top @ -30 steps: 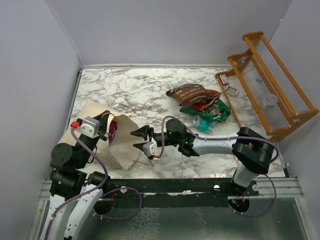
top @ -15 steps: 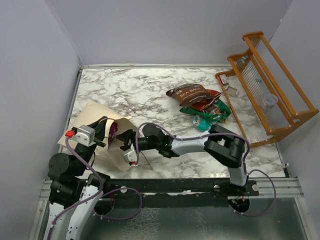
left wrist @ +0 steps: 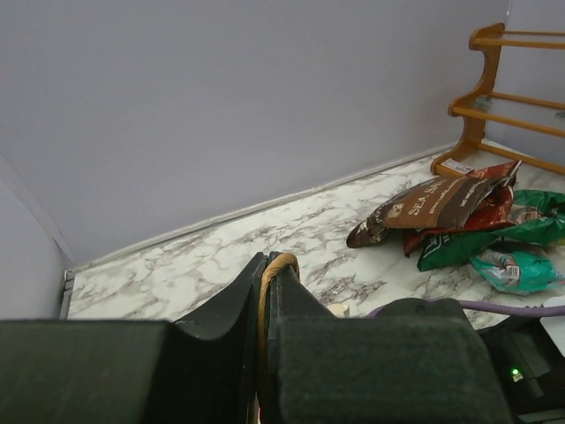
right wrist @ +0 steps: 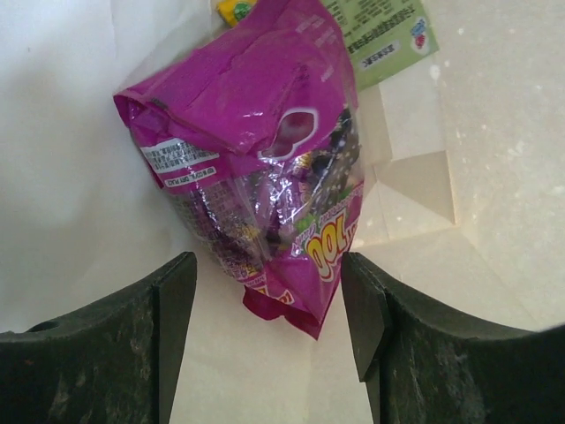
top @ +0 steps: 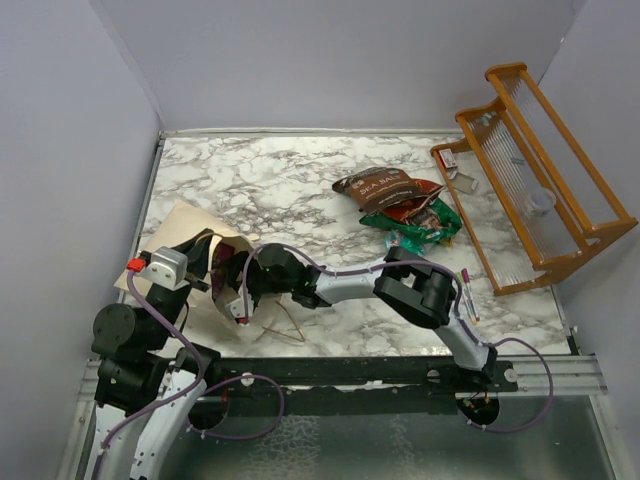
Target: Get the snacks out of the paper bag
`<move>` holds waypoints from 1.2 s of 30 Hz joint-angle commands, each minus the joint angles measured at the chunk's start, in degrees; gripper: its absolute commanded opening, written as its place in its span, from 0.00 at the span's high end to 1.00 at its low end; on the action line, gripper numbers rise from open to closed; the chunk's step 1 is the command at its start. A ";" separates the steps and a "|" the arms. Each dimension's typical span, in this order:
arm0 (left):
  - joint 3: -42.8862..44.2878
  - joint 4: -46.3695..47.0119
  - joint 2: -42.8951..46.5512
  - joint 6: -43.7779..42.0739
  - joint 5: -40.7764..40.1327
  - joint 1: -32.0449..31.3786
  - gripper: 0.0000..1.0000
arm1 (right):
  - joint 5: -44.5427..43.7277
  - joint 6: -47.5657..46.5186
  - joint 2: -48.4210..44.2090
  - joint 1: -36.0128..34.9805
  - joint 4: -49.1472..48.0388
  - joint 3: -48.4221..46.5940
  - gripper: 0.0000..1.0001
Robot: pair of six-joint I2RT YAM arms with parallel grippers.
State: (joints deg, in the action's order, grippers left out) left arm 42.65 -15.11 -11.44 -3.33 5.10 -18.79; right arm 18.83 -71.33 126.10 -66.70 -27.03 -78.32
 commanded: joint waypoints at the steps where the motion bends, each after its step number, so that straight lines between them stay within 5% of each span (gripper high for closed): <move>1: 2.09 1.87 -0.40 0.30 2.02 -0.20 1.00 | 1.04 -3.35 2.90 -0.36 4.21 -4.16 0.34; 20: 2.53 2.89 -0.17 0.54 2.27 -0.20 1.00 | -2.60 -5.31 14.38 -0.29 11.60 -18.21 0.32; 23: 2.64 2.73 -0.07 0.83 2.28 -0.15 1.00 | -2.13 -3.35 15.32 -0.32 10.04 -19.62 0.42; 29: 2.08 1.47 0.84 1.55 1.25 -0.15 1.00 | -2.51 3.42 12.59 -0.17 -1.67 -16.64 0.84; 36: 0.17 1.46 0.81 3.33 0.43 -0.20 1.00 | -7.97 9.00 6.03 1.97 -8.26 -11.54 0.99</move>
State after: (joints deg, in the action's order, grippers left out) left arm 43.27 -16.82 -11.62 -2.37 5.80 -18.76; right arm 15.49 -67.37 139.06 -66.65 -27.75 -92.82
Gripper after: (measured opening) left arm 0.029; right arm 0.026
